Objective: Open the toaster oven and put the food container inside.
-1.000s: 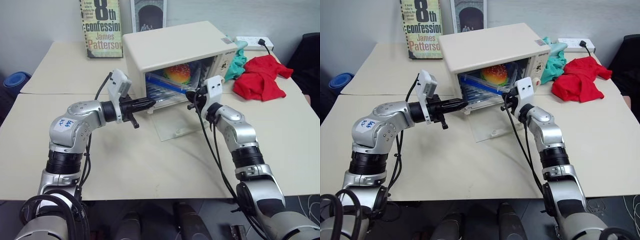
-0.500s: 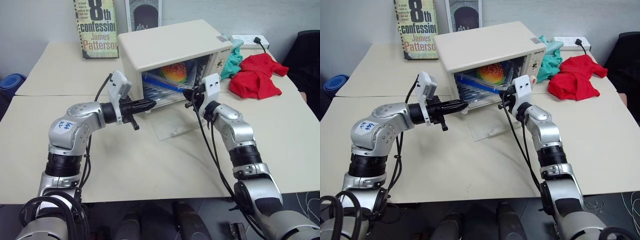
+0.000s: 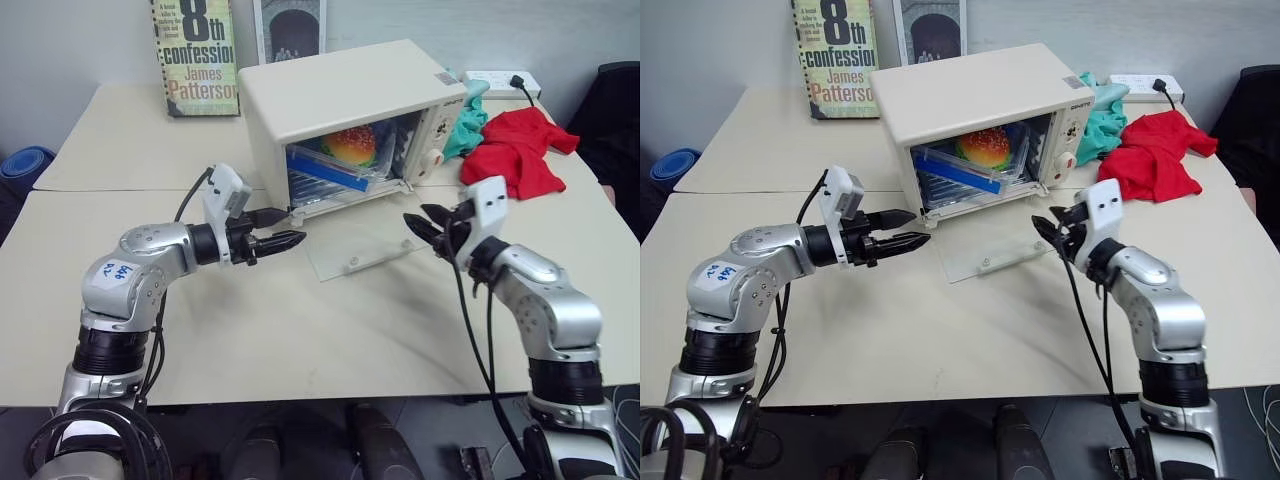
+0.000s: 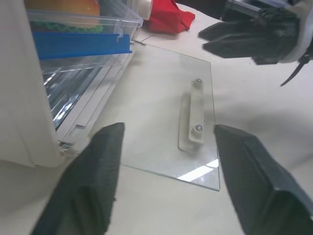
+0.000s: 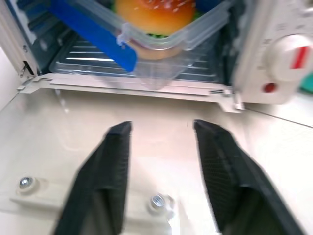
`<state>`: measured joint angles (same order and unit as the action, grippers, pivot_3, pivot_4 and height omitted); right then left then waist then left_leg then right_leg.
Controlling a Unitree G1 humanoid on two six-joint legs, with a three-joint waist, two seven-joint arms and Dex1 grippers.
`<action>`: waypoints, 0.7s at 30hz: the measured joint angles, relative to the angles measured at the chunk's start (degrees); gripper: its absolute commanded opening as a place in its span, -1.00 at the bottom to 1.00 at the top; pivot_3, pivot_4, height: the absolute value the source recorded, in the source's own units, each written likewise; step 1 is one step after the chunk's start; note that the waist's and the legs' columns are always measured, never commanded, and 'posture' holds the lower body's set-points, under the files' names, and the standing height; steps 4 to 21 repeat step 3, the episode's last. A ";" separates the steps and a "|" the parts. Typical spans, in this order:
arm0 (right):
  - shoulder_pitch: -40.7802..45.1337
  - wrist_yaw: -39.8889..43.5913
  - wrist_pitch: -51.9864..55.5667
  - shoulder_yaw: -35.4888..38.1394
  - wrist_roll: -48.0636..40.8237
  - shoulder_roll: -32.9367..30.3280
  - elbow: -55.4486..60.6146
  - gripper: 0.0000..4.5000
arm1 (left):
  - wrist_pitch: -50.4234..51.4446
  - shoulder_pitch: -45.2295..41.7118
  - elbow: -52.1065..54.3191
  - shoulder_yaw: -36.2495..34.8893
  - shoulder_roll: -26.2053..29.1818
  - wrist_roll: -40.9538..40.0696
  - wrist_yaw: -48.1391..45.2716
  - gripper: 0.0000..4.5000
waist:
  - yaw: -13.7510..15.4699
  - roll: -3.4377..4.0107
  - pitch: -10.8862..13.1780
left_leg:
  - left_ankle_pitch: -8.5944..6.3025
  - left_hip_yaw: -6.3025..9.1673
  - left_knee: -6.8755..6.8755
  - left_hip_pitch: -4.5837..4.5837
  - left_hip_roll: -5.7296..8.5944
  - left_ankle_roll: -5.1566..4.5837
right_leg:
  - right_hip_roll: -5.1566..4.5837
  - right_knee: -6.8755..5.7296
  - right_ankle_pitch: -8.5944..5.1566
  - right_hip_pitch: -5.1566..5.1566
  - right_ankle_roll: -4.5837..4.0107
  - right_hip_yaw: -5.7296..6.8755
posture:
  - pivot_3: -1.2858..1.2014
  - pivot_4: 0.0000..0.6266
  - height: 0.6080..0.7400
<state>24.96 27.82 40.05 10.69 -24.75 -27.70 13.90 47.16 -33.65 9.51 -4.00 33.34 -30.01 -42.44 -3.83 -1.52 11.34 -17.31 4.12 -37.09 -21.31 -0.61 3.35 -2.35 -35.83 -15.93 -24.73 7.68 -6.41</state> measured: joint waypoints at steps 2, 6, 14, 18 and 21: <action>-1.55 0.00 1.61 1.55 -1.26 -1.38 2.22 -0.03 | 1.12 1.37 1.47 -0.92 0.77 -0.60 0.47 0.42 | 0.19 0.00 0.00 | -0.01 0.00 0.01 0.00 -0.01 -0.01 | 0.00 0.01 -0.01 0.01 0.00 0.00 | 0.03 -0.52 1.00; -1.92 0.00 2.06 1.94 -1.38 -1.57 2.69 -0.03 | 1.49 1.73 1.66 -1.44 0.84 -0.94 0.60 0.42 | 0.28 0.00 0.00 | -0.01 0.00 0.00 0.00 -0.01 -0.01 | 0.00 0.02 -0.01 0.00 -0.01 0.00 | 0.03 -0.52 1.00; -1.92 0.00 2.06 1.94 -1.38 -1.57 2.69 -0.03 | 1.49 1.73 1.66 -1.44 0.84 -0.94 0.60 0.42 | 0.28 0.00 0.00 | -0.01 0.00 0.00 0.00 -0.01 -0.01 | 0.00 0.02 -0.01 0.00 -0.01 0.00 | 0.03 -0.52 1.00; -1.92 0.00 2.06 1.94 -1.38 -1.57 2.69 -0.03 | 1.49 1.73 1.66 -1.44 0.84 -0.94 0.60 0.42 | 0.28 0.00 0.00 | -0.01 0.00 0.00 0.00 -0.01 -0.01 | 0.00 0.02 -0.01 0.00 -0.01 0.00 | 0.03 -0.52 1.00; -1.92 0.00 2.06 1.94 -1.38 -1.57 2.69 -0.03 | 1.49 1.73 1.66 -1.44 0.84 -0.94 0.60 0.42 | 0.28 0.00 0.00 | -0.01 0.00 0.00 0.00 -0.01 -0.01 | 0.00 0.02 -0.01 0.00 -0.01 0.00 | 0.03 -0.52 1.00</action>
